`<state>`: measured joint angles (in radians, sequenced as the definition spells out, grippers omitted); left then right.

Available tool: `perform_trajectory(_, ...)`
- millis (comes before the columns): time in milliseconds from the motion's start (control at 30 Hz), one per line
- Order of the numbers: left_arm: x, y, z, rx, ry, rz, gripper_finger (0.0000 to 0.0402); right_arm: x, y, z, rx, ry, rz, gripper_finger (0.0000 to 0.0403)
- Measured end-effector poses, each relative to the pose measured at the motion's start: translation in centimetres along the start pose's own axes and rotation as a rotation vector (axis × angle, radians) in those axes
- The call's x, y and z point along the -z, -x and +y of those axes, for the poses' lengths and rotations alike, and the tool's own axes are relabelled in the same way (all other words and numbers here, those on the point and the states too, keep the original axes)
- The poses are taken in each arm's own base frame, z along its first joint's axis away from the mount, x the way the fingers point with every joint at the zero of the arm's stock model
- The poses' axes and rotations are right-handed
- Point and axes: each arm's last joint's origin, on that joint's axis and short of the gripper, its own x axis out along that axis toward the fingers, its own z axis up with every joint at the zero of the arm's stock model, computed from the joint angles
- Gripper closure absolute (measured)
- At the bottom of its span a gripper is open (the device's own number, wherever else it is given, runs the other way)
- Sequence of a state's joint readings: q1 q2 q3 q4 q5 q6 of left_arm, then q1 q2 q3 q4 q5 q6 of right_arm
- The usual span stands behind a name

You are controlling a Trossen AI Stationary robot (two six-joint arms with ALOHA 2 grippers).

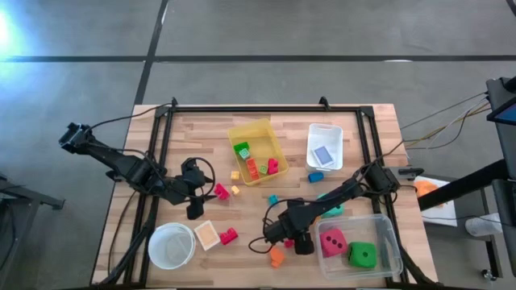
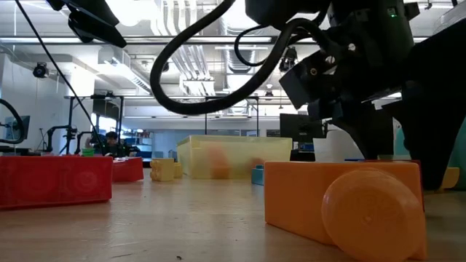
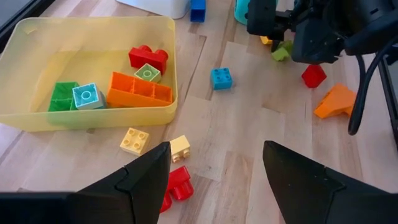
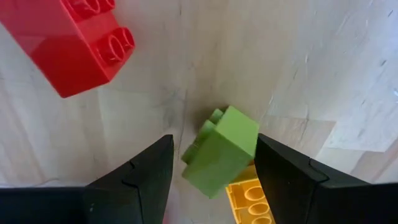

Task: Pick & Place Toys
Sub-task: Put the light green game piece into the yellow bin

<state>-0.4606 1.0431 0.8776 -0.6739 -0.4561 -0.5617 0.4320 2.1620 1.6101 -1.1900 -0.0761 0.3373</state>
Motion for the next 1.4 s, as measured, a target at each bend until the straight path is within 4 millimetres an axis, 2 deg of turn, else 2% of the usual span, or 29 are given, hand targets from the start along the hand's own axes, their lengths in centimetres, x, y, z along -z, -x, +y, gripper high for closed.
perform_trajectory(167,0.0,0.0,0.0,0.000,0.000,0.000,0.0144,0.0,-0.1,0.0,-0.002,0.001,-0.005,0.0194)
perform_trajectory(267,0.0,0.0,0.0,0.000,0.000,0.000,0.0144,-0.1,-0.1,0.0,-0.004,0.001,-0.011,0.0209)
perform_trajectory(500,0.0,0.0,0.0,0.000,-0.001,0.000,0.0144,-0.1,-0.1,0.0,-0.005,0.005,-0.013,0.0318)
perform_trajectory(900,0.0,0.0,0.0,-0.003,-0.003,-0.002,0.0144,-0.2,0.4,0.2,-0.019,0.007,-0.020,0.0318)
perform_trajectory(1133,0.0,0.0,0.0,-0.003,-0.003,-0.002,0.0144,-0.5,3.9,0.5,-0.021,0.014,-0.060,0.0318)
perform_trajectory(1400,0.0,0.0,0.0,-0.003,-0.005,-0.002,0.0144,-0.9,10.6,-0.4,0.087,0.057,-0.222,0.0318)
